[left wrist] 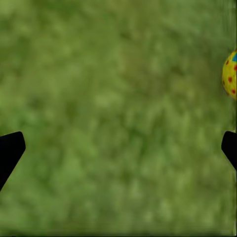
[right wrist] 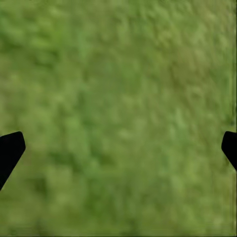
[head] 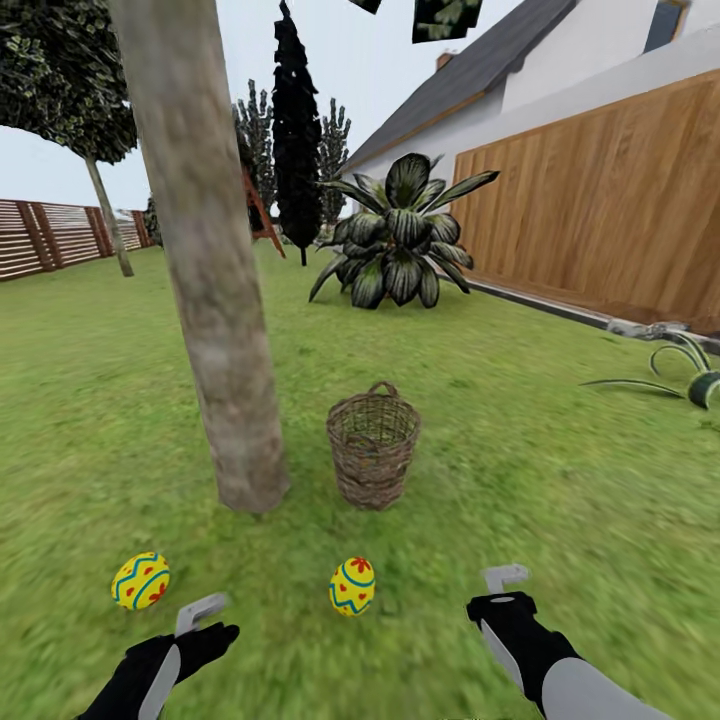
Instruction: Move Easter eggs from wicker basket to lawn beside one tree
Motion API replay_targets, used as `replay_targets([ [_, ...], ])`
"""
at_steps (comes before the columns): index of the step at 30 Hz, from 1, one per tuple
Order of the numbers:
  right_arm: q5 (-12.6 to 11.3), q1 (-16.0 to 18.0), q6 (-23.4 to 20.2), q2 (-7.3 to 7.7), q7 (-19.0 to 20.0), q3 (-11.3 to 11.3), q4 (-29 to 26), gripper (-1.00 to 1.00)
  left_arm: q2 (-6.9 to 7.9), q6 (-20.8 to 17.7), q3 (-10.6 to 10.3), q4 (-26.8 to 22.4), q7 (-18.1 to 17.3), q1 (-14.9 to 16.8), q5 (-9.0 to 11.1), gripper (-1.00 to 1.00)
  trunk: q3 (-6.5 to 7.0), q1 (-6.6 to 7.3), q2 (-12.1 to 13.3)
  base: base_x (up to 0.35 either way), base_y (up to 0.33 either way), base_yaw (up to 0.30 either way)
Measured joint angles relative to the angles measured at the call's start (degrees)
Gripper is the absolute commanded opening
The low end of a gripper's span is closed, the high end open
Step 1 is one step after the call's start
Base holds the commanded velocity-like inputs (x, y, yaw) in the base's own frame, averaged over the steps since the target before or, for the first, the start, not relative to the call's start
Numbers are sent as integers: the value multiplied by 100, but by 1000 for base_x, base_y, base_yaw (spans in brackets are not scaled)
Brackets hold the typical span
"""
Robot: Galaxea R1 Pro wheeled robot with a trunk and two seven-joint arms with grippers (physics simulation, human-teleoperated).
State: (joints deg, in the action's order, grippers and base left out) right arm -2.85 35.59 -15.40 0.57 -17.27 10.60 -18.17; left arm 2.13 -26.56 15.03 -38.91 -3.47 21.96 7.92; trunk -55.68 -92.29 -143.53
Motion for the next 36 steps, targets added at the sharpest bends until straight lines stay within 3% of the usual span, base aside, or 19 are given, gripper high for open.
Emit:
replay_targets([
  [7,0,0,0,1,-2,0,0,100,0,0,-1,0,-1,0,0,100,176,18,9,-110,-290,-256],
  [17,0,1,1,8,-5,0,1,100,0,-1,-3,-1,0,-1,-10,100,402,44,23,-110,-290,-31],
  [23,0,0,-6,15,-5,0,0,100,0,0,-3,0,-1,0,-19,100,536,59,31,-110,-290,-231],
  [36,-24,0,-1,28,-5,-9,0,100,0,0,4,0,-26,0,-11,100,769,345,551,-60,-290,-245],
])
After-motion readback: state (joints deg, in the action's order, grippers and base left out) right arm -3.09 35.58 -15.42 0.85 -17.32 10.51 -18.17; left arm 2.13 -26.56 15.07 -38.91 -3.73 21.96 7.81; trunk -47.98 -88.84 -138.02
